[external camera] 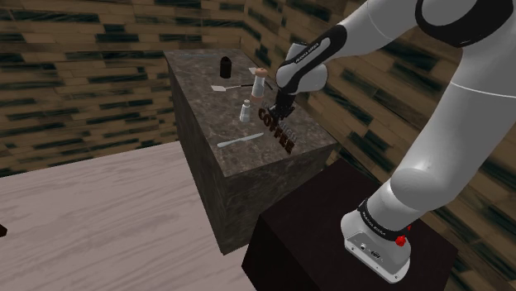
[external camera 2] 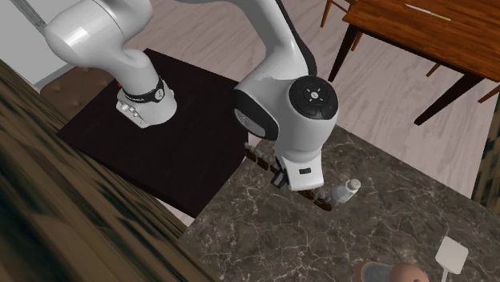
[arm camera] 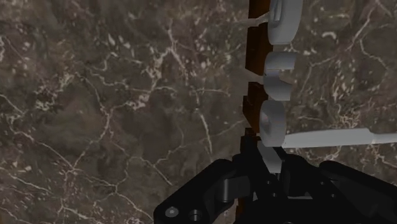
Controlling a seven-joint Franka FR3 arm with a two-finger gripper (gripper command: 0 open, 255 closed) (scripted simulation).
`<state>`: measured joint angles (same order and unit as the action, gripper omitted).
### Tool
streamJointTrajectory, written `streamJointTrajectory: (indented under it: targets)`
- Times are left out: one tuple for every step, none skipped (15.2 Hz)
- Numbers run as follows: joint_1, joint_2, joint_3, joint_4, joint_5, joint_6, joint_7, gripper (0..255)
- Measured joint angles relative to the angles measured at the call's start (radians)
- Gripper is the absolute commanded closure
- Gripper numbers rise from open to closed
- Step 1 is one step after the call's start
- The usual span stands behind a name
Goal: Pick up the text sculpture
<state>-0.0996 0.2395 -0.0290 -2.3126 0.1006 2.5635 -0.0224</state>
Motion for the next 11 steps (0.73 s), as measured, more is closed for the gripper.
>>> streamJointTrajectory:
  targets:
    - [0.001,-0.011,-0.001,0.001,-0.002,-0.012,0.002,255]
    - [0.001,-0.021,-0.001,0.004,-0.004,-0.025,0.005,255]
    - [0.002,-0.036,-0.002,0.003,-0.007,-0.039,0.007,255]
    - [0.002,-0.048,-0.003,0.0,-0.008,-0.048,0.008,255]
    - [0.002,-0.058,-0.003,0.004,-0.01,-0.062,0.01,255]
    - [0.002,-0.068,-0.004,0.007,-0.012,-0.074,0.011,255]
    - [0.002,-0.079,-0.005,0.006,-0.013,-0.084,0.012,255]
    - [0.001,-0.087,-0.006,0.01,-0.015,-0.097,0.013,255]
    - [0.001,-0.097,-0.007,0.013,-0.017,-0.11,0.014,255]
    - [0.002,-0.109,-0.006,0.017,-0.019,-0.125,0.018,255]
    - [0.004,-0.122,-0.006,0.02,-0.021,-0.141,0.021,255]
